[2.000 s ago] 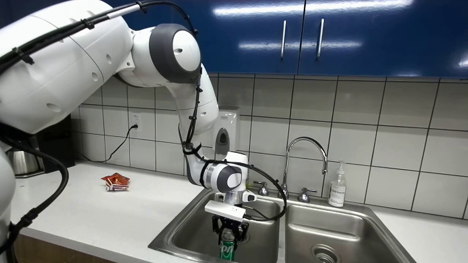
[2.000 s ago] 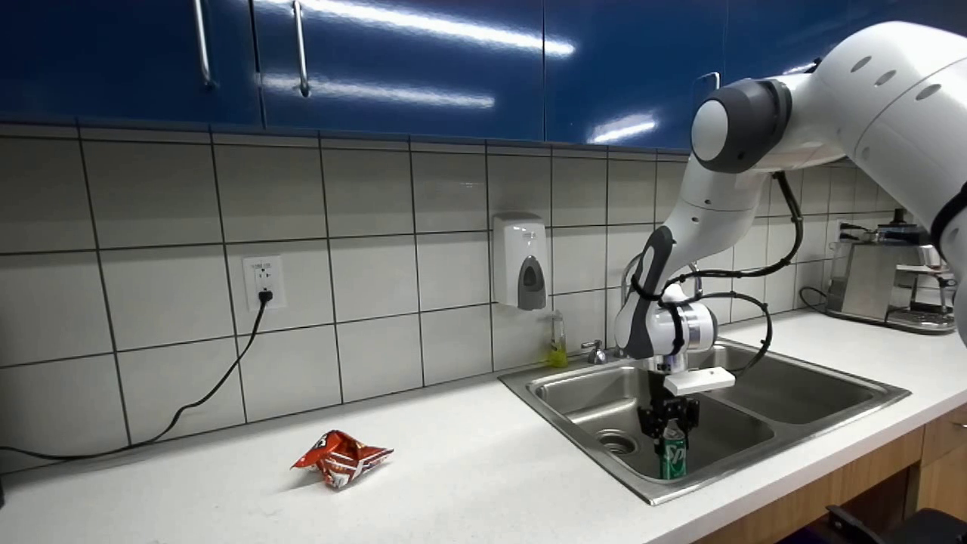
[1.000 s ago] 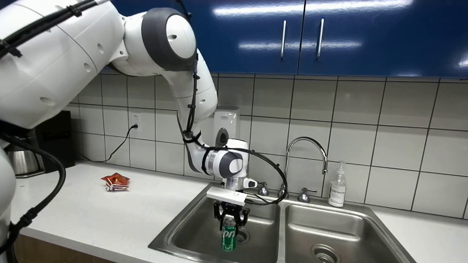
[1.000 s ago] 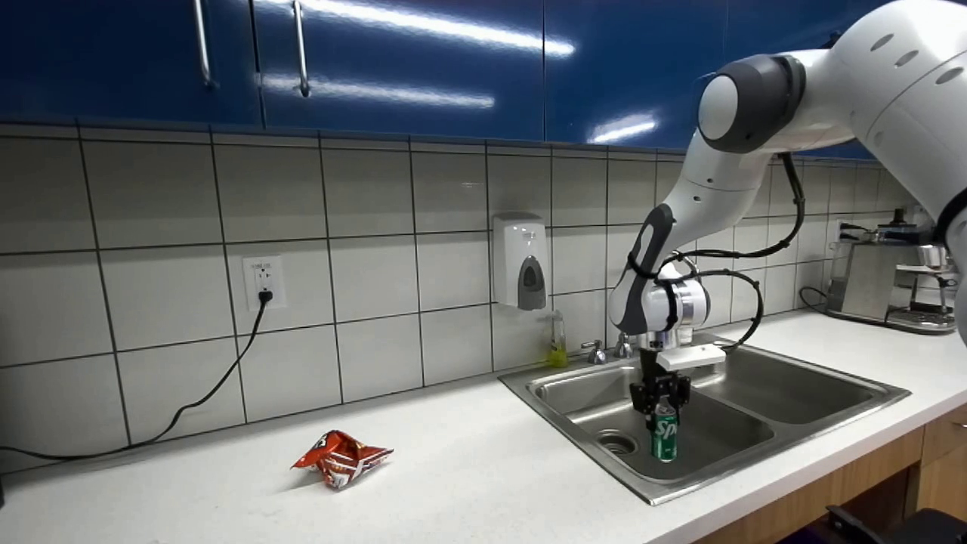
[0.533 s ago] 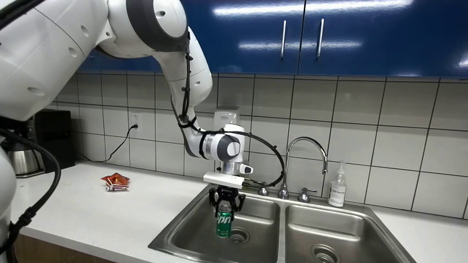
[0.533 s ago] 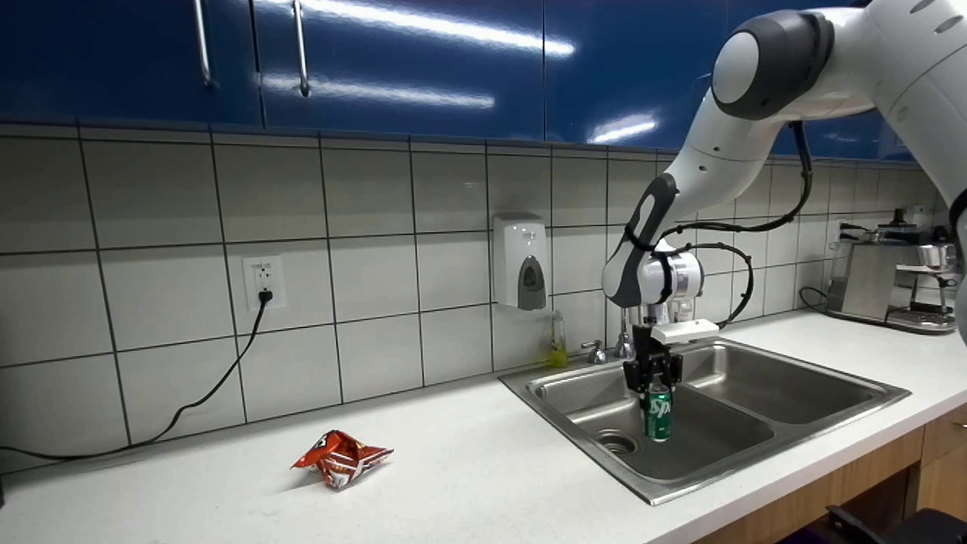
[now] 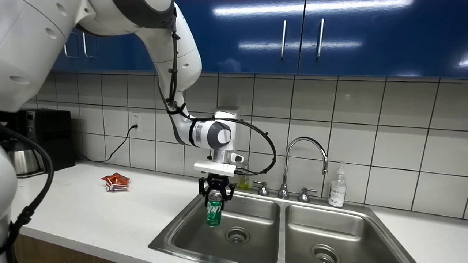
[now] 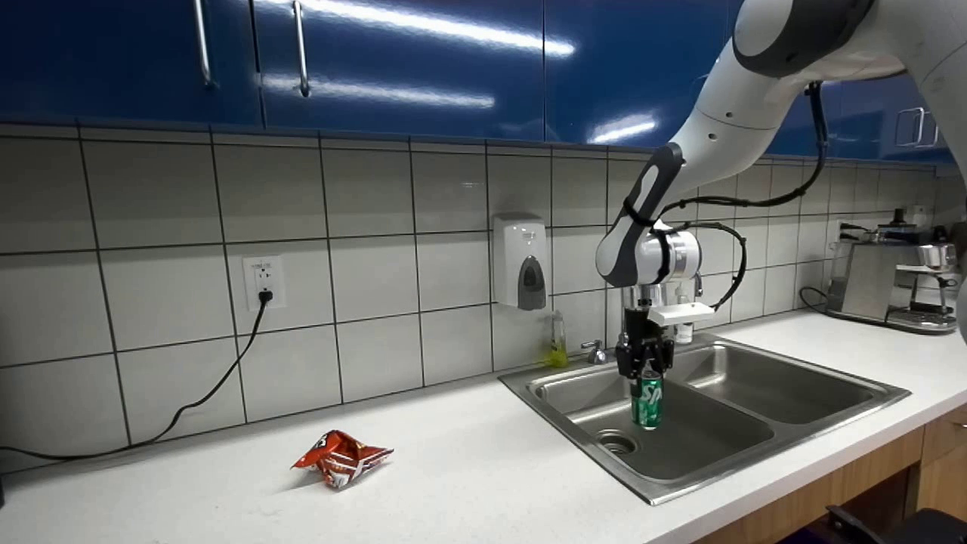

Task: Remove the can out of the sink

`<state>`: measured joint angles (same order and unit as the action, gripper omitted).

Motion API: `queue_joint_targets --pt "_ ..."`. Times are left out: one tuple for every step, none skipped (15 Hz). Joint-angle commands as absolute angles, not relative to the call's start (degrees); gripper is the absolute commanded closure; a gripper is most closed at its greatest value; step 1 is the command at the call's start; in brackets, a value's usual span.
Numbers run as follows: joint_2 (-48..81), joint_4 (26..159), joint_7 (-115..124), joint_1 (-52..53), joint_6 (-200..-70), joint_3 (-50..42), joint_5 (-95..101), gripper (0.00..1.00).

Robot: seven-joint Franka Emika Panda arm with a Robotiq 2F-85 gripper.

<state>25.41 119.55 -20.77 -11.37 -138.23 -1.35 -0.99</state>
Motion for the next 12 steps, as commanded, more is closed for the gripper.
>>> queue_joint_targets --pt "19.35 124.14 -23.34 -10.93 -136.2 -0.07 -0.98 0.62" --pt "18.33 125.03 -23.59 -10.54 -136.09 0.27 -0.98 0.62" --pt "17.38 125.84 -23.71 -10.08 -136.0 0.55 -0.94 0.62" --pt "16.42 126.74 -23.77 -9.51 -136.01 0.82 -0.9 0.62" --pt "15.51 127.49 -24.03 -9.09 -135.87 1.2 -1.1 0.62" --pt "14.53 128.4 -24.14 -8.53 -135.87 1.53 -1.21 0.62" --pt "13.6 129.22 -24.38 -8.05 -135.72 1.91 -1.41 0.62" --pt "12.79 129.95 -24.45 -7.45 -135.6 2.23 -1.52 0.62" --pt "11.98 130.69 -24.68 -6.93 -135.44 2.59 -1.74 0.62" --pt "11.15 131.53 -24.79 -6.31 -135.33 2.92 -1.87 0.62" --pt "10.4 132.23 -24.98 -5.79 -135.3 3.28 -2.07 0.62" --pt "9.59 133.05 -25.2 -5.23 -135.16 3.65 -2.28 0.62"
